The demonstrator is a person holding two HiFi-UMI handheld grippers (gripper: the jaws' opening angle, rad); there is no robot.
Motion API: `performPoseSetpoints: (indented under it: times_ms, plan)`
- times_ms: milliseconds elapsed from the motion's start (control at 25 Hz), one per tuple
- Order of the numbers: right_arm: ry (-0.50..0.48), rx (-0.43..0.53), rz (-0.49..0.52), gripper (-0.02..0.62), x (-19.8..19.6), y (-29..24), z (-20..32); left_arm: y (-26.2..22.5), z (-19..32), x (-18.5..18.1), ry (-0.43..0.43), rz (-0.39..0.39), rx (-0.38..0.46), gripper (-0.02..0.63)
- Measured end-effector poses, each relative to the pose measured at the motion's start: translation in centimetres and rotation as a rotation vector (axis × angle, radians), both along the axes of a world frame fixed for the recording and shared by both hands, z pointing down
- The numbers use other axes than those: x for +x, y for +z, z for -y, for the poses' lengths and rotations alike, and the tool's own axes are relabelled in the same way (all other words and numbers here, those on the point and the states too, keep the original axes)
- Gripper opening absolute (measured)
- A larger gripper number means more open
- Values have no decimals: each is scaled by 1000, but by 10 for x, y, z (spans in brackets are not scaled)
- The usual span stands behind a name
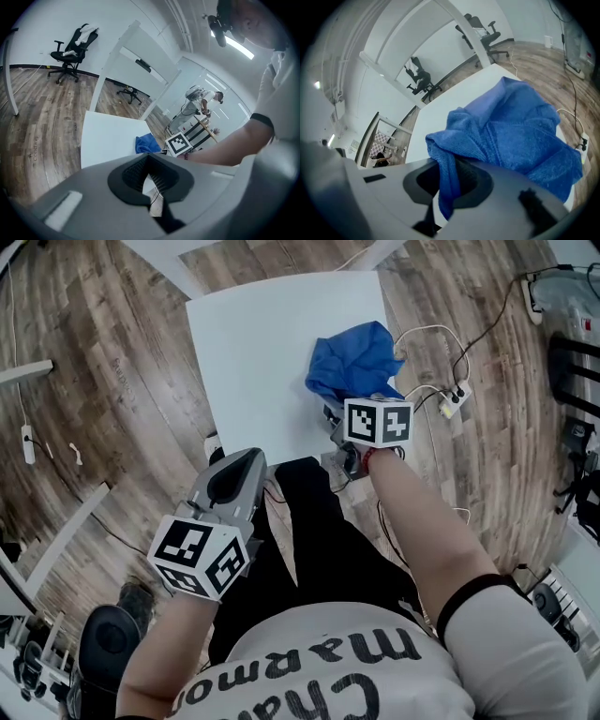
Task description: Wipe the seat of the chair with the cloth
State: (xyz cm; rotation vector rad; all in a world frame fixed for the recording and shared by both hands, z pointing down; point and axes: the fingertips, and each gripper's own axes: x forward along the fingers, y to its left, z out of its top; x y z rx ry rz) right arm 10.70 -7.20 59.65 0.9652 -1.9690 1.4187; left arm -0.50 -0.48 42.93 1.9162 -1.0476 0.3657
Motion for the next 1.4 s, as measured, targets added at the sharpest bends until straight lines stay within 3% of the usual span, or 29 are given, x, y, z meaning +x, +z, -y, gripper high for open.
performPoseSetpoints:
  times_ms: [480, 720, 920, 1120, 1280, 1400]
  plan:
    - [266, 7, 8, 48, 101, 1, 27, -4, -12, 49, 35, 15, -3, 6]
    - [396, 71, -68, 48, 152, -5, 34, -12, -11, 49, -59, -3, 19, 6]
    - [473, 141, -95, 46, 175, -32, 43, -15, -34, 34, -64, -13, -3, 6]
    - [315, 207, -89, 46, 123, -58, 39, -14, -52, -2, -98, -15, -13, 6]
    - [196, 204, -35, 46, 40, -60, 14, -8, -67, -42, -160, -20, -16, 6]
    - [47, 195, -7, 46, -35, -53, -14, -6, -79, -70, -187, -17, -11, 6]
